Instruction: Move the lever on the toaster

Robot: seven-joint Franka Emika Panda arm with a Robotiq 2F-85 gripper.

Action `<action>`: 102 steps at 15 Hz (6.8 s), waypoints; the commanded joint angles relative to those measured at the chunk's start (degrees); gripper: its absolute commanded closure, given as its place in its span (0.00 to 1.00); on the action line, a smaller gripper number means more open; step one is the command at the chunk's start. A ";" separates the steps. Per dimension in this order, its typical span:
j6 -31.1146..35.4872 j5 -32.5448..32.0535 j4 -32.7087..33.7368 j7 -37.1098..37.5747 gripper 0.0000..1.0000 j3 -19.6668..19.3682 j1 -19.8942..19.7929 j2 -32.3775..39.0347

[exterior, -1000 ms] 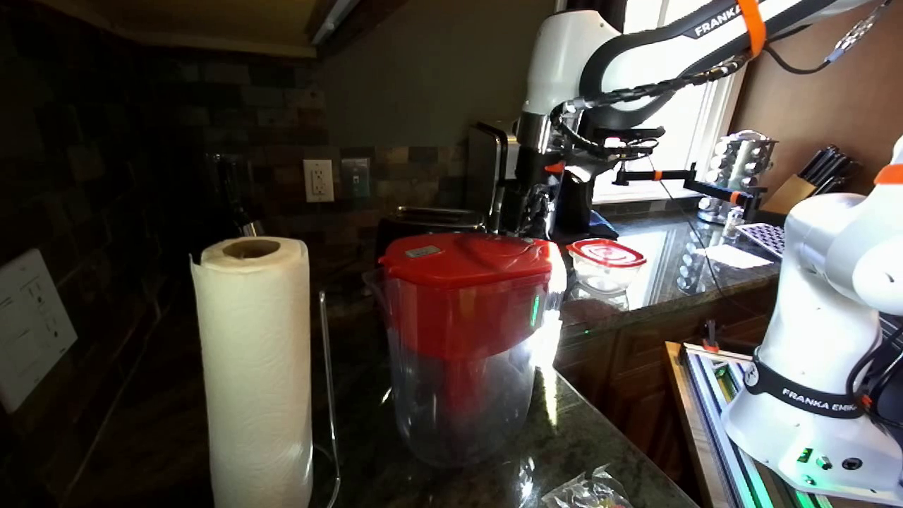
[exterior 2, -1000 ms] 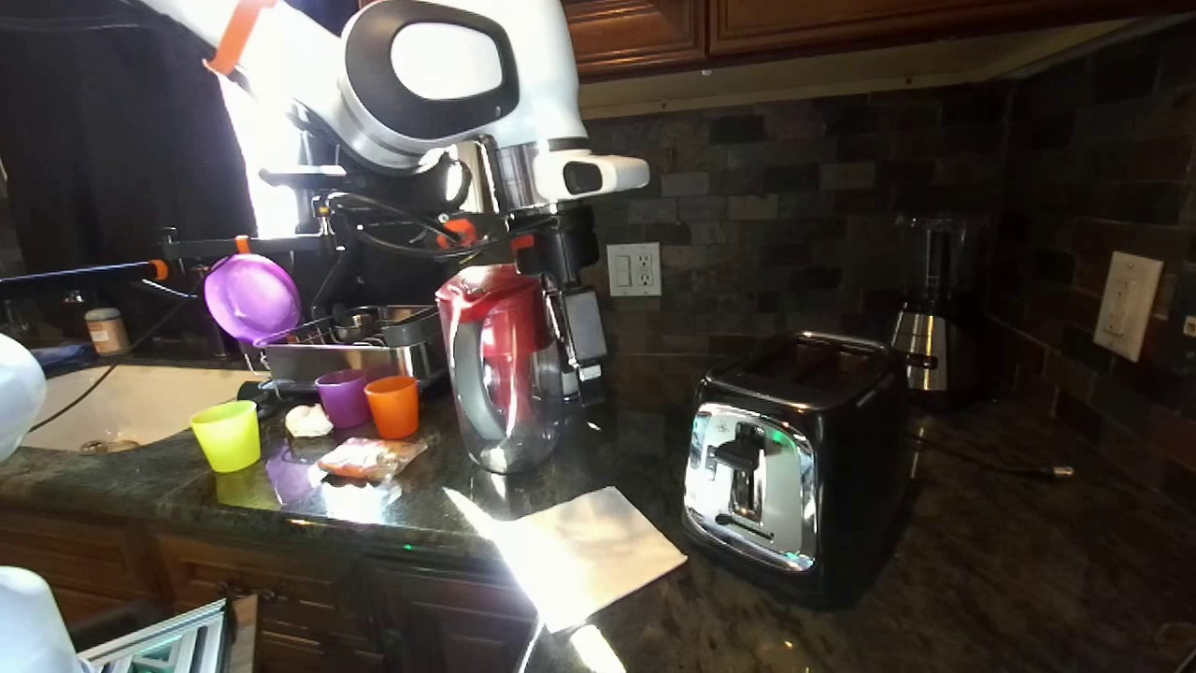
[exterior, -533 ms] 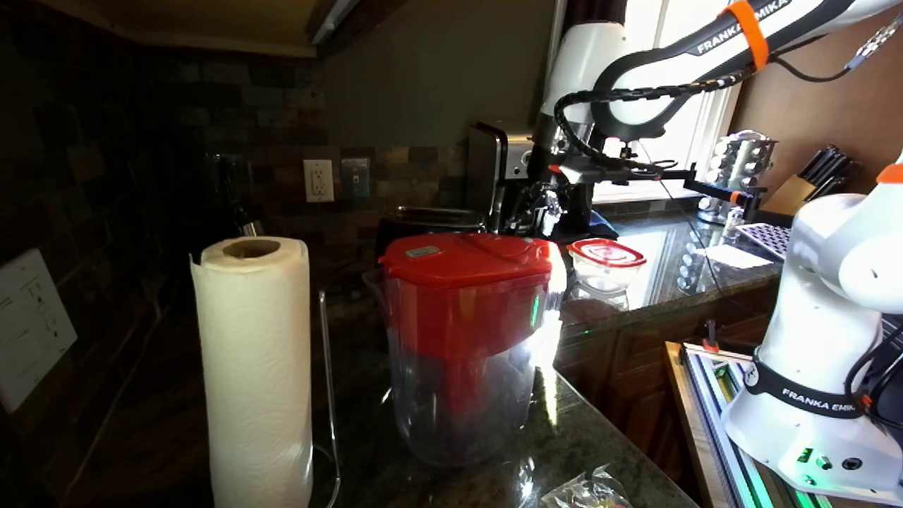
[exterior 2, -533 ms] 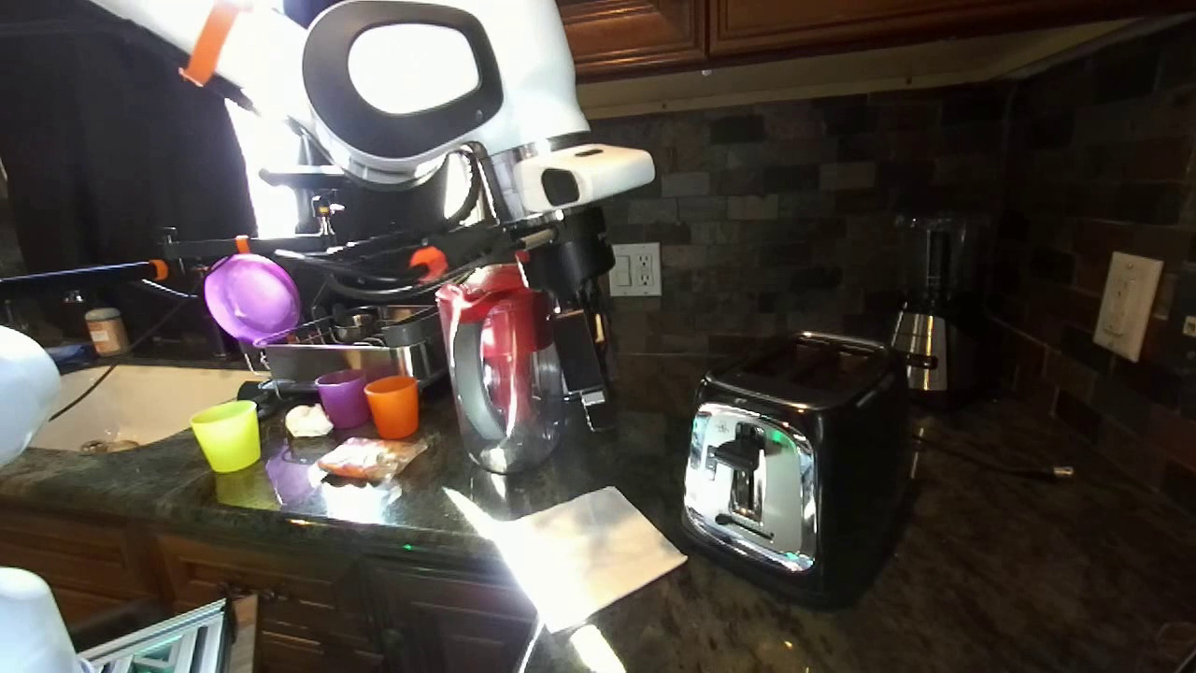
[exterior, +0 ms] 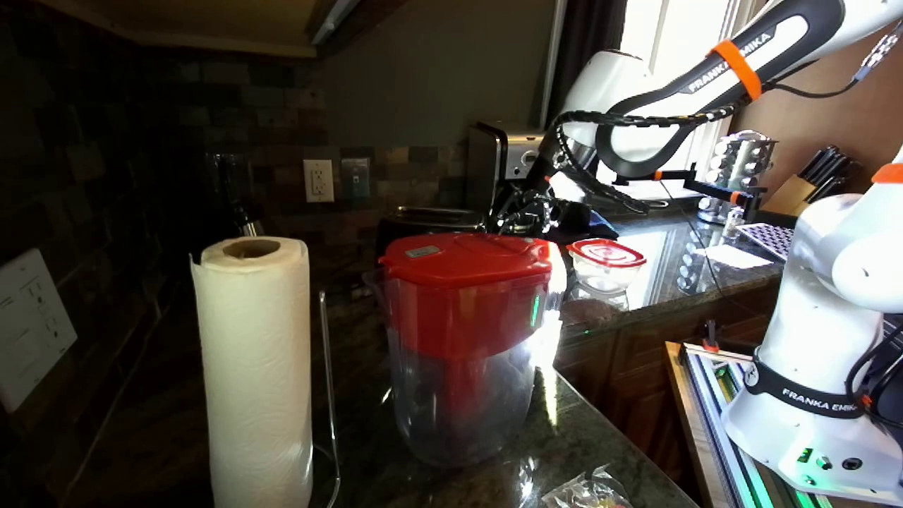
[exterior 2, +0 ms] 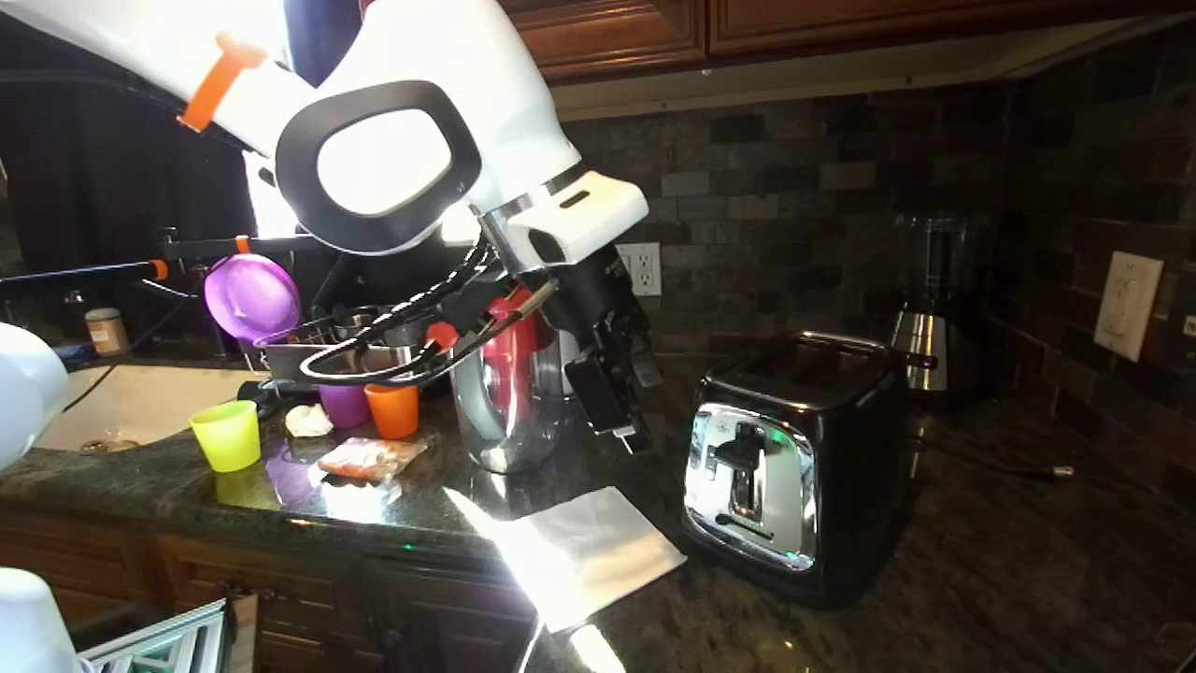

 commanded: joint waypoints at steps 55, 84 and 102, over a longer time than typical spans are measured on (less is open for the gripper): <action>3.13 64.72 1.52 -46.05 0.00 -29.85 20.37 5.39; 3.40 73.23 6.35 -50.75 0.39 -30.36 21.66 11.51; 2.82 79.40 10.04 -55.09 0.94 -30.32 22.78 15.42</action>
